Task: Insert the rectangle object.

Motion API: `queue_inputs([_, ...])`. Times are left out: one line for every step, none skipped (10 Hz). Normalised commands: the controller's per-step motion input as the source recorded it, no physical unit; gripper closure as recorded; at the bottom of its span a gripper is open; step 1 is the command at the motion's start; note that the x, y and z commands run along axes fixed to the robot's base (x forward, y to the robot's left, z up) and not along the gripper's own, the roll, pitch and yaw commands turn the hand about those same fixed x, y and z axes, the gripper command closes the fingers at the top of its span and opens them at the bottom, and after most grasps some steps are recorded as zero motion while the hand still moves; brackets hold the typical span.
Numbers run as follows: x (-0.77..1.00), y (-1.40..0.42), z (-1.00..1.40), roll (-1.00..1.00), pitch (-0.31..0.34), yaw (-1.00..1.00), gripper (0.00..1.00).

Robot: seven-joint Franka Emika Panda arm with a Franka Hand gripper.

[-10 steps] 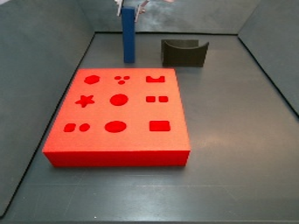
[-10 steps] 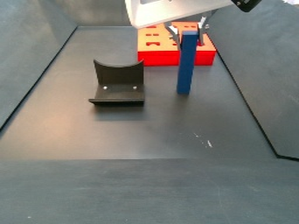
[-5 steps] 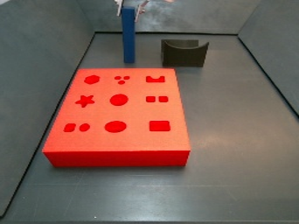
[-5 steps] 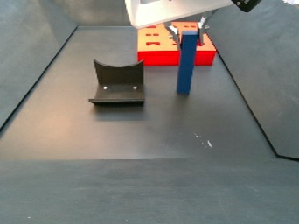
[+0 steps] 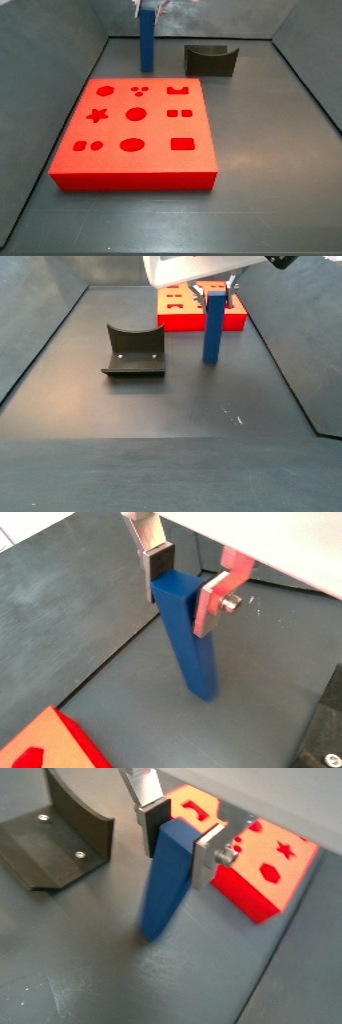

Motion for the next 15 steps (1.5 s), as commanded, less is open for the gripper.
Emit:
queue_inputs([-0.02,0.0,0.33,0.03,-0.051,1.0,1.0])
queue_inputs([-0.05,0.14,0.0,0.0,-0.036,0.98,1.0])
queue_inputs([-0.39,0.43,0.11,-0.15,-0.06,0.54,1.0])
queue_inputs([-0.22,0.12,0.87,-0.11,-0.01,0.0,1.0])
queue_inputs([-0.16,0.0,1.0,0.07,0.0,0.0,1.0])
queue_inputs([-0.15,-0.01,1.0,0.05,0.0,0.0,1.0])
queue_inputs([-0.21,-0.07,1.0,0.09,0.0,-0.02,1.0])
queue_inputs([-0.15,-0.19,1.0,0.14,0.0,-0.01,1.0])
queue_inputs([-0.2,-0.41,1.0,0.22,0.0,-0.05,1.0])
queue_inputs([-0.21,-0.7,1.0,0.19,0.0,-0.11,1.0])
queue_inputs([-0.14,-0.83,1.0,0.07,0.0,-0.18,1.0])
queue_inputs([0.0,-0.77,1.0,-0.01,0.047,-0.17,1.0])
queue_inputs([0.0,-0.71,1.0,-0.03,0.093,-0.21,1.0])
queue_inputs([0.2,-0.51,1.0,-0.11,0.209,-0.27,1.0])
queue_inputs([0.32,-0.33,1.0,-0.16,0.267,-0.35,1.0])
